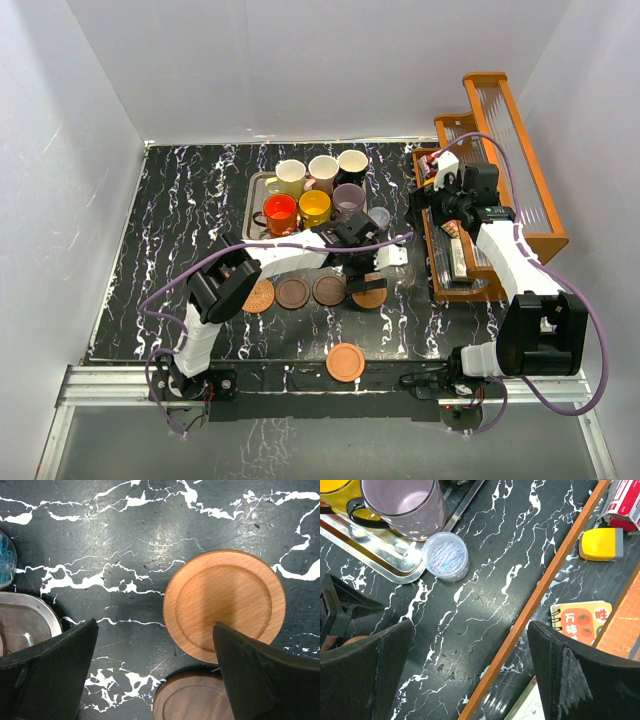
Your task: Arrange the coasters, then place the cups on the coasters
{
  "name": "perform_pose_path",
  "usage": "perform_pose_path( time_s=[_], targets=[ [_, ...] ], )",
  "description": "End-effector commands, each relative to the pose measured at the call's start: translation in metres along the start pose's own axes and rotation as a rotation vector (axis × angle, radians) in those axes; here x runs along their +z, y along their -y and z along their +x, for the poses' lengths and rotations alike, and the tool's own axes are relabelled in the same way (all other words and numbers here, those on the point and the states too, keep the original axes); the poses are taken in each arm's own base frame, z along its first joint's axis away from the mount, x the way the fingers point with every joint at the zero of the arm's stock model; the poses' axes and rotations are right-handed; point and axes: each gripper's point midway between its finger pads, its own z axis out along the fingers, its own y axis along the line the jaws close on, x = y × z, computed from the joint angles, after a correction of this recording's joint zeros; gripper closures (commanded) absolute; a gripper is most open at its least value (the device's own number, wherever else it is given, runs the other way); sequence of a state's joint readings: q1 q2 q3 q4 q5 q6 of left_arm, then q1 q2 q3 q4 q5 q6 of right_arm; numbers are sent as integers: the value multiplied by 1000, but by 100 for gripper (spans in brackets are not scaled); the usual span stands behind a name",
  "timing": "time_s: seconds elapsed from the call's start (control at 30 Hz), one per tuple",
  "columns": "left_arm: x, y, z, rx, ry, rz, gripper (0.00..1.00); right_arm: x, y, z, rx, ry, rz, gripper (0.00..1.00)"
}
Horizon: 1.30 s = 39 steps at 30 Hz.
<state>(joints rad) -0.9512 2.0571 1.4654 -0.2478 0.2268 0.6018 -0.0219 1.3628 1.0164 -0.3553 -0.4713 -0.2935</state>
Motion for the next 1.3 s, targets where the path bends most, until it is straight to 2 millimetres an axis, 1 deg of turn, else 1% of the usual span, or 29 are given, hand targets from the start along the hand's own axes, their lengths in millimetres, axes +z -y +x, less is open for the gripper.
perform_pose_path(
  time_s=[0.0,0.23,0.33,0.43,0.53,0.7,0.93,1.03,1.17,1.27],
  targets=[
    [-13,7,3,36,-11,22,1,-5,2,-13,-23,53,3,2],
    [-22,15,19,67,-59,39,1,-7,4,-14,-18,57,5,2],
    [-22,16,24,68,-68,37,1,-7,4,-14,-19,57,7,2],
    [-22,13,26,72,-78,22,1,-7,5,-14,-19,57,10,2],
    [-24,8,23,73,-67,1,1,-9,6,-15,-22,61,14,2],
    [-28,7,17,72,-55,2,1,-11,6,-16,-25,66,20,2],
    [-30,17,26,75,-68,31,1,-12,7,-18,-27,72,21,2],
    [-33,18,28,77,-72,32,1,-12,7,-18,-27,73,20,2],
    [-34,15,24,78,-64,17,1,-13,7,-17,-26,72,20,2],
    [-32,11,17,62,-42,10,1,-12,7,-17,-25,71,20,2]
  ],
)
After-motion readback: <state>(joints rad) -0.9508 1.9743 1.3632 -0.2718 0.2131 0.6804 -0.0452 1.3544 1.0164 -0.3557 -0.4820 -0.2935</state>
